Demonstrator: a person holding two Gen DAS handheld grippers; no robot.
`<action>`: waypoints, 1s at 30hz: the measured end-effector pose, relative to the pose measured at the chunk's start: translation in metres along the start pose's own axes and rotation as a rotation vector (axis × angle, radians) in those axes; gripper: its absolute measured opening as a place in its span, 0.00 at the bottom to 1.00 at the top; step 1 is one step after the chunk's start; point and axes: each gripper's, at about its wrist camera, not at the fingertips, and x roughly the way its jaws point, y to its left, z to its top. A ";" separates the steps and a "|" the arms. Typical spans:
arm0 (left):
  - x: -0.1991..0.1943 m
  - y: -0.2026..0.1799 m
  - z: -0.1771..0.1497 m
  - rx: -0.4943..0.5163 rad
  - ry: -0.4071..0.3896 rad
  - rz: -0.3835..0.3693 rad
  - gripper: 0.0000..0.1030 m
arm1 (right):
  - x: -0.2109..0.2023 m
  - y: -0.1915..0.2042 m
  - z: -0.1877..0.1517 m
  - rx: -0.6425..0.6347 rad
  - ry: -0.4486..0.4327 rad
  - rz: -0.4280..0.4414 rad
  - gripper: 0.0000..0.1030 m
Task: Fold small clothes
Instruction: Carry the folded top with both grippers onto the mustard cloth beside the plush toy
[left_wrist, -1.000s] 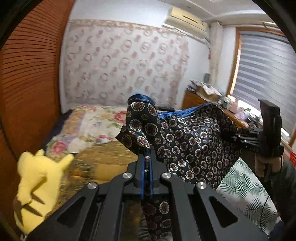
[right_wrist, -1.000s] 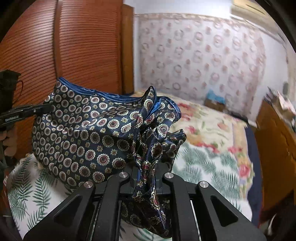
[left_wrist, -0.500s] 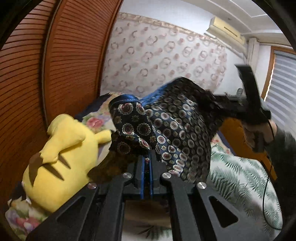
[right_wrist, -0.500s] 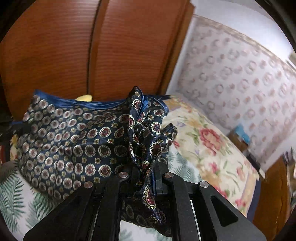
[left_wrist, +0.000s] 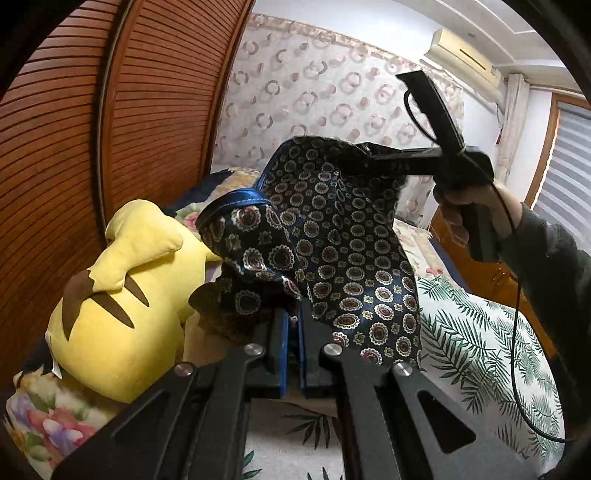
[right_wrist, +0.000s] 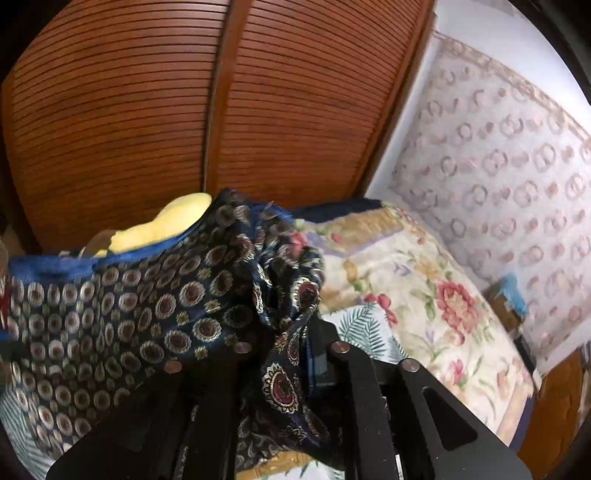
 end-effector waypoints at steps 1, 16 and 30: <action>0.000 0.000 0.001 0.002 0.001 0.005 0.01 | 0.002 -0.002 0.002 0.019 0.009 -0.006 0.23; -0.013 0.001 0.001 0.006 -0.007 0.071 0.10 | -0.015 -0.012 -0.039 0.183 -0.033 0.044 0.55; -0.042 -0.011 0.015 0.108 -0.022 0.141 0.12 | -0.030 0.059 -0.082 0.213 -0.080 0.169 0.55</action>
